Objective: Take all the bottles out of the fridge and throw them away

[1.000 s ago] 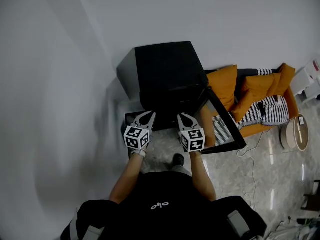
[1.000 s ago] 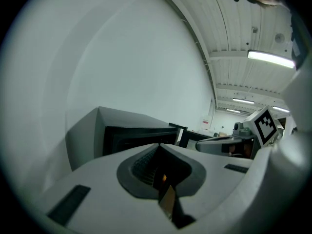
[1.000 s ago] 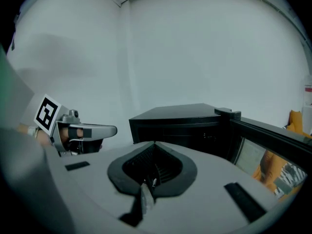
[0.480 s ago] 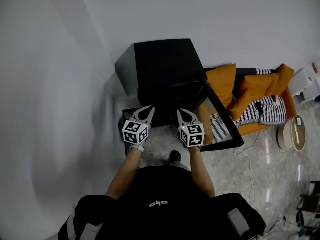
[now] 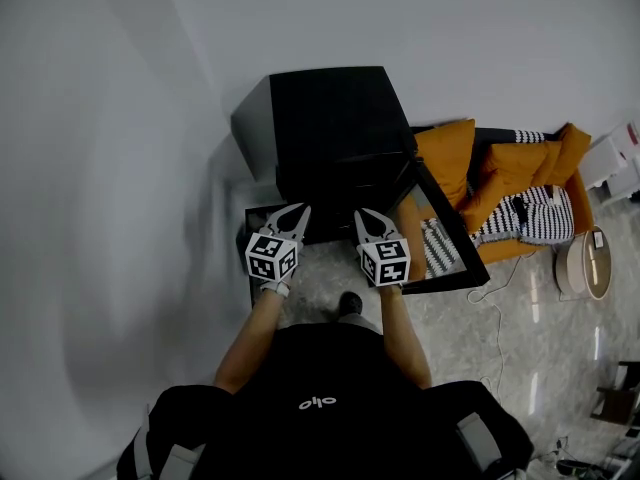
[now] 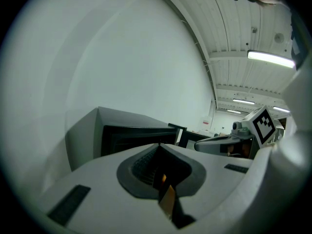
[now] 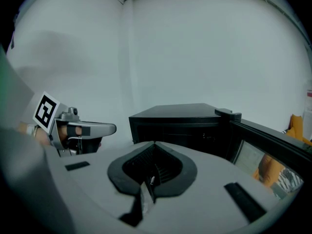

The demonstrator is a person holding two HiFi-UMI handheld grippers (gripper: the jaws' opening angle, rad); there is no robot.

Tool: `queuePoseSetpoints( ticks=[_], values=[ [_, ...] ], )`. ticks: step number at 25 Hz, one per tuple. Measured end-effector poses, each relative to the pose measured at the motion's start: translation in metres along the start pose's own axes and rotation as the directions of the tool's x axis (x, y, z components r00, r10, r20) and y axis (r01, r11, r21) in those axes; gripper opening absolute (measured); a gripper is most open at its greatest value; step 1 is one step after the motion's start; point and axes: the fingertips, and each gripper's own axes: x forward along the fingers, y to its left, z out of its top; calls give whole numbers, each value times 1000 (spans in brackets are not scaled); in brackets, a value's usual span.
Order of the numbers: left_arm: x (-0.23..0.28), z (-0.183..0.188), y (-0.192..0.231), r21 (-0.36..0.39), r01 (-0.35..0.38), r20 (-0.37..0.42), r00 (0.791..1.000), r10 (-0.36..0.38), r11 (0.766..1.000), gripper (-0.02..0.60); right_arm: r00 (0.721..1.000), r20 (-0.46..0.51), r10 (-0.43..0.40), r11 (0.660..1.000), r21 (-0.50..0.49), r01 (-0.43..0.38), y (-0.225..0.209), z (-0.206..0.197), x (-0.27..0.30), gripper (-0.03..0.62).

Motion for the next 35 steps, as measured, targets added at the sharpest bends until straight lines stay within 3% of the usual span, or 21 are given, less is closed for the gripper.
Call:
queuePoseSetpoints(
  ticks=[35],
  values=[
    [-3, -11, -13, 5, 12, -24, 1000, -12, 1000, 6, 1000, -3, 11, 999, 35, -11, 1, -12, -6, 9]
  ],
)
